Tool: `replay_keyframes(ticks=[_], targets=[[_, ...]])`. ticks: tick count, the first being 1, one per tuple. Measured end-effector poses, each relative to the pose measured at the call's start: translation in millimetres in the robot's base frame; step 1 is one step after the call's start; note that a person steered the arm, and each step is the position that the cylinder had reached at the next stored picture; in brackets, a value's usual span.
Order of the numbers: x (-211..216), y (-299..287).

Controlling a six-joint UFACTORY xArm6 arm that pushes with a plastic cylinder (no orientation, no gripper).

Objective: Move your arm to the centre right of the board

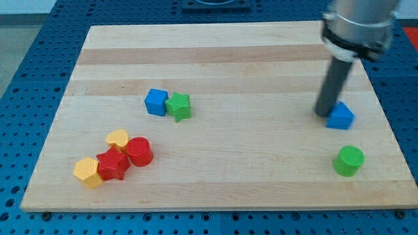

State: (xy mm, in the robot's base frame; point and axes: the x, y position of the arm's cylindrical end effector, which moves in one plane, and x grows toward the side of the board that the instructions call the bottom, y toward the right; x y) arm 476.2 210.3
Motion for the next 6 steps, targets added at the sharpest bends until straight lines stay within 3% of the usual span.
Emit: replay_keyframes(ticks=[1, 2, 3, 4, 6], targets=[[28, 22], [28, 22], [16, 6], [-30, -14], [-65, 67]])
